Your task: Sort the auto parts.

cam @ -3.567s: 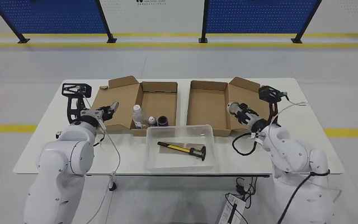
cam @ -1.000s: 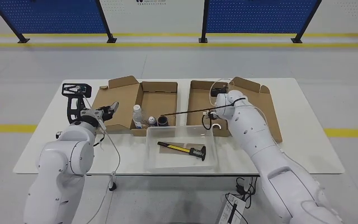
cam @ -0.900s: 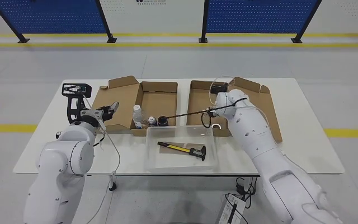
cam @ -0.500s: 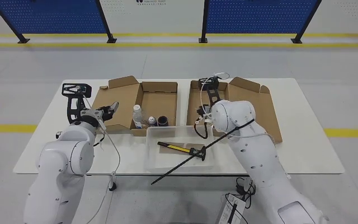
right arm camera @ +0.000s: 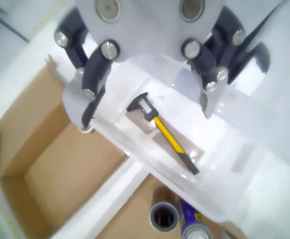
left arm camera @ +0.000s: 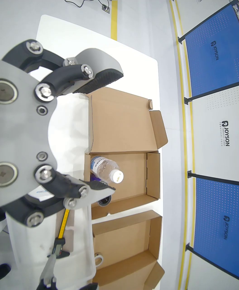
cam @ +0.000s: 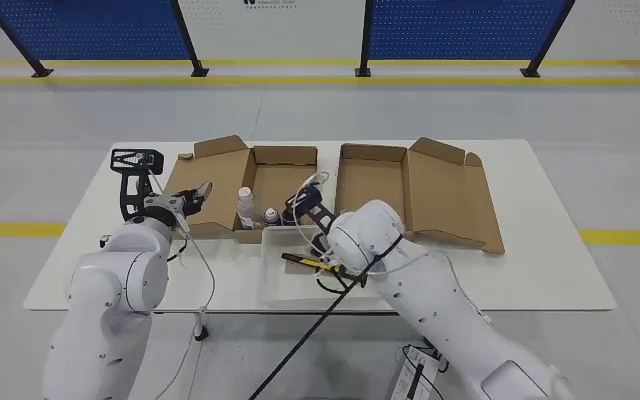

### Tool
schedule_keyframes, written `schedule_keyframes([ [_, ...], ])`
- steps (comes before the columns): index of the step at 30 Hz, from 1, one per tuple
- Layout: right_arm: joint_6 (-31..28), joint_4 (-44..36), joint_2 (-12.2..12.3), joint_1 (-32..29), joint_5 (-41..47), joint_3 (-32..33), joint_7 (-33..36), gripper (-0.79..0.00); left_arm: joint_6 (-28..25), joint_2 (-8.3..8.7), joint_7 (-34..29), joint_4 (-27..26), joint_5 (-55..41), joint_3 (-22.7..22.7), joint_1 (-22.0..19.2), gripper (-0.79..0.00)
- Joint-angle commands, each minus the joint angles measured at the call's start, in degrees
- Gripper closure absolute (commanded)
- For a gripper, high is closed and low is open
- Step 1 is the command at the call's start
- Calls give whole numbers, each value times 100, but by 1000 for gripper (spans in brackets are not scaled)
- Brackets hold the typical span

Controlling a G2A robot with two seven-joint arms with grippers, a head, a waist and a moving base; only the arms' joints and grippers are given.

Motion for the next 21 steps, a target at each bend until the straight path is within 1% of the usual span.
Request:
schedule_keyframes([
  [1, -33, 86, -20, -5, 99, -33, -41, -785, 0, 0, 0, 0, 0, 0, 0, -785],
  [8, 11, 164, -23, -204, 193, 9, -124, -785, 0, 0, 0, 0, 0, 0, 0, -785],
  [12, 52, 286, -14, -257, -9, -17, 18, -785, 0, 0, 0, 0, 0, 0, 0, -785],
  [14, 40, 354, -20, -290, 63, -5, 31, -785, 0, 0, 0, 0, 0, 0, 0, -785],
  [21, -22, 629, -58, -244, 117, -48, 52, -785, 0, 0, 0, 0, 0, 0, 0, -785],
])
